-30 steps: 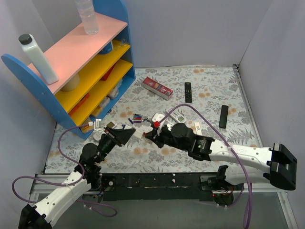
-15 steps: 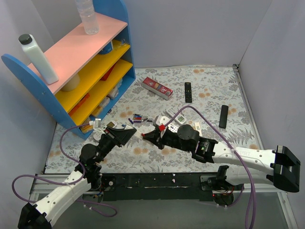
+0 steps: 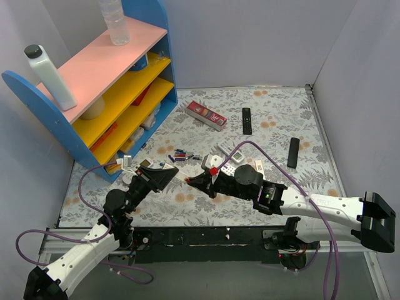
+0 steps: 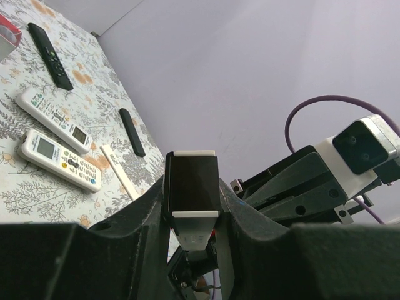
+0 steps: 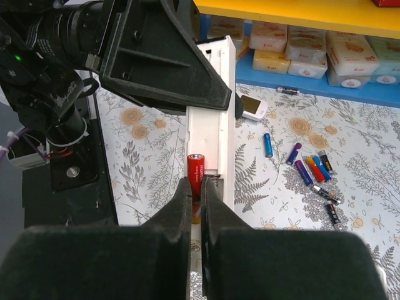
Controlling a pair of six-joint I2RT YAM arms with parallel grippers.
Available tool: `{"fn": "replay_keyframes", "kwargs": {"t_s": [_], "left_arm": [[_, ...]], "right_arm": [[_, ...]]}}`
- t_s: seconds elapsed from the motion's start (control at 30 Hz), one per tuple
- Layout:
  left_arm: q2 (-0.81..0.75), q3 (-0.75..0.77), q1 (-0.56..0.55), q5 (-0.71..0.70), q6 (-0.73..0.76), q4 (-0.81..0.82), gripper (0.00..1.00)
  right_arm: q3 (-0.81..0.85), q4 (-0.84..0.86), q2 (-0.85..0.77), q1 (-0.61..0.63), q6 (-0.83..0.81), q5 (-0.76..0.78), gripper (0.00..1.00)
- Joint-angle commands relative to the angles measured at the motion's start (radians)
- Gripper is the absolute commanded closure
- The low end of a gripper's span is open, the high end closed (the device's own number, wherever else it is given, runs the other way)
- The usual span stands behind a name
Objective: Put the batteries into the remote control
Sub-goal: Load the battery into the remote control.
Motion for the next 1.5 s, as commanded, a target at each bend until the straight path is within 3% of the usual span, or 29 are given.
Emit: {"fn": "replay_keyframes", "kwargs": {"t_s": [0.0, 0.87, 1.27, 1.47], "left_arm": [[-0.007, -0.123, 0.0, -0.021, -0.017, 0.042, 1.0], [-0.042, -0.129, 0.0, -0.021, -0.015, 0.039, 1.0], [-0.022, -0.132, 0.0, -0.011, -0.012, 0.047, 1.0], [0.018, -0.13, 0.002, -0.001, -0.006, 0.055, 1.0]], "right_arm": [[-0.002, -0.024, -0.014, 0.008, -0.023, -0.006, 0.99], [0.016, -0.132, 0.019, 0.008, 0.001, 0.14, 0.75], [0.044, -0.147, 0.023, 0.008, 0.032, 0.103, 0.64], [0.07, -0.168, 0.005, 0.008, 0.026, 0.077, 0.51]]}}
